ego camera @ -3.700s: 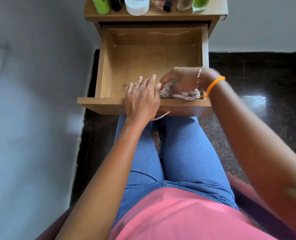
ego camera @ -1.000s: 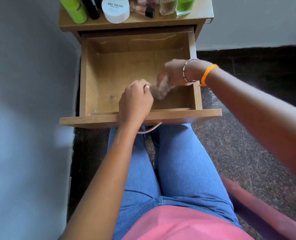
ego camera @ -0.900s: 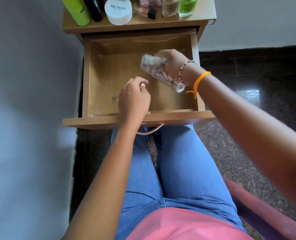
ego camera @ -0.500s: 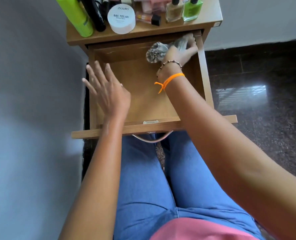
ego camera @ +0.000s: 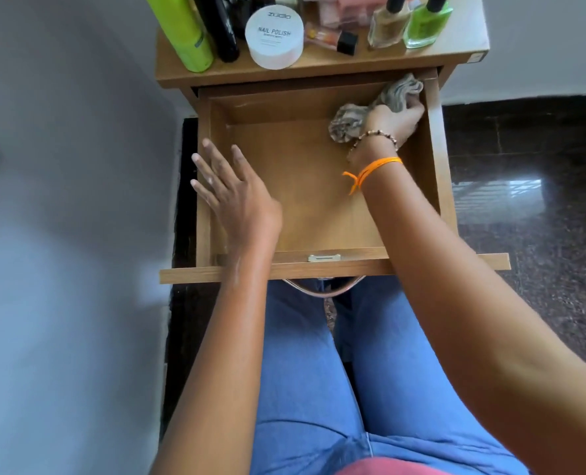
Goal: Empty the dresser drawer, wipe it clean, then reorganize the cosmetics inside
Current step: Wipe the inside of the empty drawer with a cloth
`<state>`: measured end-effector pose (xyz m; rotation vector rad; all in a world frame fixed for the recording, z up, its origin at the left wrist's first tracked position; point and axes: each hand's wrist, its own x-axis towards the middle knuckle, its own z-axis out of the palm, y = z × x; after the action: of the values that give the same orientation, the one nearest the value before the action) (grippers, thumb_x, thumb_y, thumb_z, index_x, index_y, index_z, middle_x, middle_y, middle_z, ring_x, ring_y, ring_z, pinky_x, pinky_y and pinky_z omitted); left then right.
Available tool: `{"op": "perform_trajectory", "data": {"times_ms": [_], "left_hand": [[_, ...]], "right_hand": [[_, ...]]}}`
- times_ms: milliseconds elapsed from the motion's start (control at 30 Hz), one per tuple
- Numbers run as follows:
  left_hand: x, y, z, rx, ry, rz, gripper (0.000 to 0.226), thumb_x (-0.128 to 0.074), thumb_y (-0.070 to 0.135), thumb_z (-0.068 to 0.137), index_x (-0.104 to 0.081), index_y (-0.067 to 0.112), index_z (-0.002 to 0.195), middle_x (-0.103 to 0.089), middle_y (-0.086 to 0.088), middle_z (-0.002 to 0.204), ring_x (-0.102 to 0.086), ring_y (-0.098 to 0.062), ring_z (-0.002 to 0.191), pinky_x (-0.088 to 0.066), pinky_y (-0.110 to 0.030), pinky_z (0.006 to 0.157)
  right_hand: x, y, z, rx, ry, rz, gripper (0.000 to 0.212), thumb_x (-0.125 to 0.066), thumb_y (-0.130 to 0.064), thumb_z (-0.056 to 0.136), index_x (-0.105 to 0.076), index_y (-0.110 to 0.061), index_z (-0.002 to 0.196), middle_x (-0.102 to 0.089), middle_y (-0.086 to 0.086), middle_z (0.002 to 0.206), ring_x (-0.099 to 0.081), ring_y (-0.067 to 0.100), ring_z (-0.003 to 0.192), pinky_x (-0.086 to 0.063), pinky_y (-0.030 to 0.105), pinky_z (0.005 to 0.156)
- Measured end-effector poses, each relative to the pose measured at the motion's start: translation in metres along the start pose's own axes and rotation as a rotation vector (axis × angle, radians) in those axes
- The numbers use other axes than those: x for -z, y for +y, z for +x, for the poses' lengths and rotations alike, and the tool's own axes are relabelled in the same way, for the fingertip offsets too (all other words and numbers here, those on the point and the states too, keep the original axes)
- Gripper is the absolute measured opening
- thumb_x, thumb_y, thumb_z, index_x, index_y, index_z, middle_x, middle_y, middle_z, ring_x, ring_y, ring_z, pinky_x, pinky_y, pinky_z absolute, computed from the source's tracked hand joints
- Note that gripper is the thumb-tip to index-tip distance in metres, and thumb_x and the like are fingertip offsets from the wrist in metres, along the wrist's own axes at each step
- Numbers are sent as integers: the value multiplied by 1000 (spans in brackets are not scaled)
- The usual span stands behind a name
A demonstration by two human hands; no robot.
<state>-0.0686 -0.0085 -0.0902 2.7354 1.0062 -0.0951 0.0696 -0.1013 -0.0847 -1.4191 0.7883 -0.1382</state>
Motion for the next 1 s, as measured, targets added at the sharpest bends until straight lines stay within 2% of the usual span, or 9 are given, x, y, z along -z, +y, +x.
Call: {"op": "perform_trajectory", "data": {"times_ms": [100,200,267,367,467,533,633,767,1000], "left_hand": [[2,1,0,-8,-17,-7,79,-48,0,88,-3,9,151,16,-20,156,15,-34,145,7,-51,116],[7,-5,3,-11,9,-40,74,-42,-5,89,-2,7,151,9,-15,159,8,-30,147,0,-47,118],[8,-12,5,-23,31,-69,72,-38,-8,90,-3,7,151,4,-11,160,3,-26,148,-6,-42,119],[14,-26,6,-77,23,-138,77,-38,-15,85,-5,8,151,0,-6,160,0,-20,148,-9,-33,119],[21,-37,0,-75,46,-268,80,-33,-23,80,-13,8,150,-8,-3,160,-7,-16,148,-10,-10,112],[25,-38,-4,-50,56,-360,81,-31,-26,78,-17,8,150,-12,-3,159,-11,-14,147,-4,12,92],[25,-39,-3,-27,42,-443,82,-29,-28,77,-18,9,149,-14,-2,159,-12,-12,147,-5,19,77],[22,-42,2,12,53,-539,79,-28,-28,77,-27,9,147,-23,-3,156,-21,-11,144,-8,17,82],[19,-49,8,28,41,-620,78,-30,-27,76,-35,10,145,-32,-2,153,-29,-10,141,-15,14,85]], "right_hand": [[-10,2,-3,0,-21,-103,56,-42,15,84,-28,5,137,-29,24,143,-34,34,132,-22,22,103],[-33,24,-38,35,-355,-391,68,-46,4,89,-8,2,145,-19,21,152,-22,29,141,-15,19,108],[-41,36,-64,144,-633,-521,56,-46,4,87,-29,-3,141,-44,20,140,-43,30,129,-32,26,102],[-48,39,-77,314,-955,-657,44,-52,4,83,-51,-2,127,-60,15,124,-56,25,115,-38,10,78],[-48,29,-64,144,-712,-458,43,-51,-3,71,-64,-4,112,-68,12,105,-62,23,101,-45,17,77],[-36,30,-55,17,-426,-332,41,-48,0,73,-63,-5,110,-68,13,106,-63,26,101,-50,28,89],[-27,39,-56,-98,-198,-209,39,-46,5,78,-52,-5,115,-59,17,118,-58,30,108,-45,32,99],[-56,45,-94,99,-317,-201,37,-50,12,75,-59,6,111,-60,22,119,-56,32,114,-37,10,88],[-62,50,-101,386,-816,-844,48,-55,-5,79,-57,-24,123,-61,10,124,-56,31,116,-46,30,92]]}}
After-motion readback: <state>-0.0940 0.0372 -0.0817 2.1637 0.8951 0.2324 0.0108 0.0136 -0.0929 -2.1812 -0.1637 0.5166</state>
